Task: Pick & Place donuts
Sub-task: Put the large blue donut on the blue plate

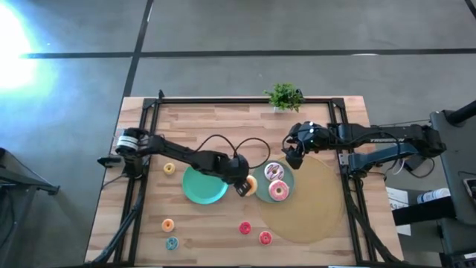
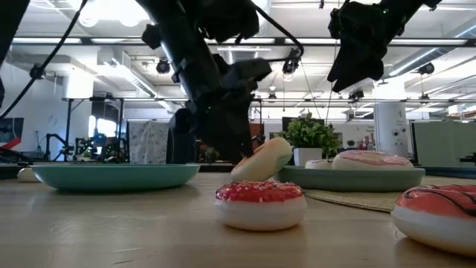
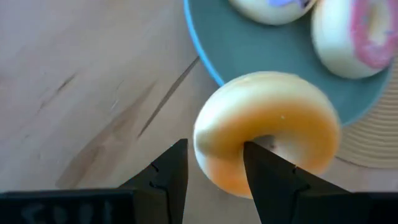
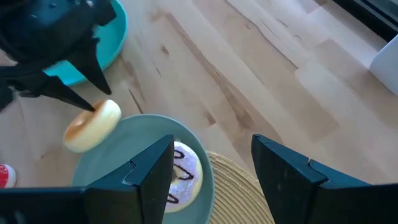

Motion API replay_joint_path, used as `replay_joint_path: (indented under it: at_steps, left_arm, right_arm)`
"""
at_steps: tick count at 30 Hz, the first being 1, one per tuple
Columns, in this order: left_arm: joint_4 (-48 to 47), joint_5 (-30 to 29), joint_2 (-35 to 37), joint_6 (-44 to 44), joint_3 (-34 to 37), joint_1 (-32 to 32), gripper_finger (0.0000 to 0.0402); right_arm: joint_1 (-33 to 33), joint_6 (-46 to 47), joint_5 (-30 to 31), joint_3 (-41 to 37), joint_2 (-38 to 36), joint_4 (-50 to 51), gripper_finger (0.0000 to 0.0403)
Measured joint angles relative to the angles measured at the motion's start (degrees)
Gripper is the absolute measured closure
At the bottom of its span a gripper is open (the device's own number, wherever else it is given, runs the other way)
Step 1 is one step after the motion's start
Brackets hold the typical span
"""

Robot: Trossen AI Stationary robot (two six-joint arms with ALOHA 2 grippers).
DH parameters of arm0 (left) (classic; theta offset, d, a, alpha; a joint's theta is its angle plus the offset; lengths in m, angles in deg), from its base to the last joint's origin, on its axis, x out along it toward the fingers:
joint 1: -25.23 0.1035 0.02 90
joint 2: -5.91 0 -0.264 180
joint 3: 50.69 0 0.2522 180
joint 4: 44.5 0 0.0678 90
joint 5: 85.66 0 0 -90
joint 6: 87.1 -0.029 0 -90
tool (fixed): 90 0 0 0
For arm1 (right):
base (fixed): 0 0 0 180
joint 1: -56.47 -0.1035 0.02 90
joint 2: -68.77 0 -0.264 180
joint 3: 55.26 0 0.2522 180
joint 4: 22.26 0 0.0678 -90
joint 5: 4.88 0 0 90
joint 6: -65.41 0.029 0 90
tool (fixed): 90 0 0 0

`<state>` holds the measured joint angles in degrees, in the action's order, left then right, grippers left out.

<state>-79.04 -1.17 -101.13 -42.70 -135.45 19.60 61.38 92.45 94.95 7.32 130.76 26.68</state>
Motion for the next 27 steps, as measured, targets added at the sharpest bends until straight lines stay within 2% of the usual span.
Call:
replay_joint_path:
  at_steps: [11,22,25,27]
  left_arm:
    - [4.71,1.12,-0.13,-4.89,0.0,0.35,0.0273]
    - [9.63,1.08,-5.23,-6.82,0.0,0.39,0.0273]
    - [9.86,1.39,-5.21,-7.0,0.0,0.39,0.0286]
    - [9.78,1.85,-4.92,-7.44,0.0,0.39,0.0308]
  right_arm:
    - [0.0,0.42,0.16,0.0,-0.06,-0.03,0.0197]
    - [0.02,0.49,0.21,0.0,-0.08,-0.41,0.0197]
    - [0.02,0.49,0.21,0.0,-0.08,-0.43,0.0197]
    - [0.02,0.57,0.21,0.0,-0.08,-0.52,0.0197]
